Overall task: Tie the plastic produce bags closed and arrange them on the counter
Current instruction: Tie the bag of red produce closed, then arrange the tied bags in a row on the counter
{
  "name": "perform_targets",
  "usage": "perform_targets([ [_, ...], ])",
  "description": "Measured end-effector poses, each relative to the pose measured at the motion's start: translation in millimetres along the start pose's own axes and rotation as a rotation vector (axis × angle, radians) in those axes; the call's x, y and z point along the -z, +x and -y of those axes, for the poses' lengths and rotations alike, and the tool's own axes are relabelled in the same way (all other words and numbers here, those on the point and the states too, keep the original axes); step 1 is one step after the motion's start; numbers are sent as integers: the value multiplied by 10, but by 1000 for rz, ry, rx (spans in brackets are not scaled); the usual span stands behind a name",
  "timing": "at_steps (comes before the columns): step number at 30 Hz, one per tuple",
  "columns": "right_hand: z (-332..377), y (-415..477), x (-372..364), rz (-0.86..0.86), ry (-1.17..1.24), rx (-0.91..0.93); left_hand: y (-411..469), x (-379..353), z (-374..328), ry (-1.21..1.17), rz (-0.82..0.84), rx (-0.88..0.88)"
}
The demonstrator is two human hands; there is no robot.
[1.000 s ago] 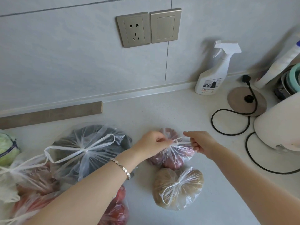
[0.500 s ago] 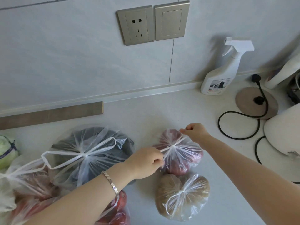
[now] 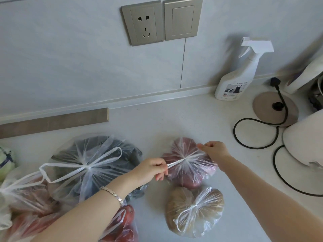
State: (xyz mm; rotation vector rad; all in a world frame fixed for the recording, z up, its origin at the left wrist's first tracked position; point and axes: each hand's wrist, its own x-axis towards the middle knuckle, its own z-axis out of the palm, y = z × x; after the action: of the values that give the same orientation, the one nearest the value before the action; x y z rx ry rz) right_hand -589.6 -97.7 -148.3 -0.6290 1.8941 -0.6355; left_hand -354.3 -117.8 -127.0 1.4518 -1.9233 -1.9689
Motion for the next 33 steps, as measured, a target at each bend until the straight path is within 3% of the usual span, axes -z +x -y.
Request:
perform_targets([
  [6, -15, -9, -72, -72, 26, -25, 126, 48, 18, -56, -151, 87],
  [9, -4, -86, -62, -88, -146, -4, 167, 35, -99, 9, -285, 95],
  [12, 156, -277, -80, -114, -410, 91, 163, 59, -196, 235, -410, 87],
  [16, 473, -629, -125, -148, -634, 359, -67, 135, -417, 331, -432, 58],
  [21, 819, -1164, -402, 31, -717, 561, -622, 232, -417, 380, -530, 63],
  [26, 1009, -1624, -977, 249, -946, 705, -1331, 473, -83, 493, -620, 229],
  [33, 1185, -2180, -1925, 409, -1144, 908, -2325, 1002, 501, 488, -796, 371],
])
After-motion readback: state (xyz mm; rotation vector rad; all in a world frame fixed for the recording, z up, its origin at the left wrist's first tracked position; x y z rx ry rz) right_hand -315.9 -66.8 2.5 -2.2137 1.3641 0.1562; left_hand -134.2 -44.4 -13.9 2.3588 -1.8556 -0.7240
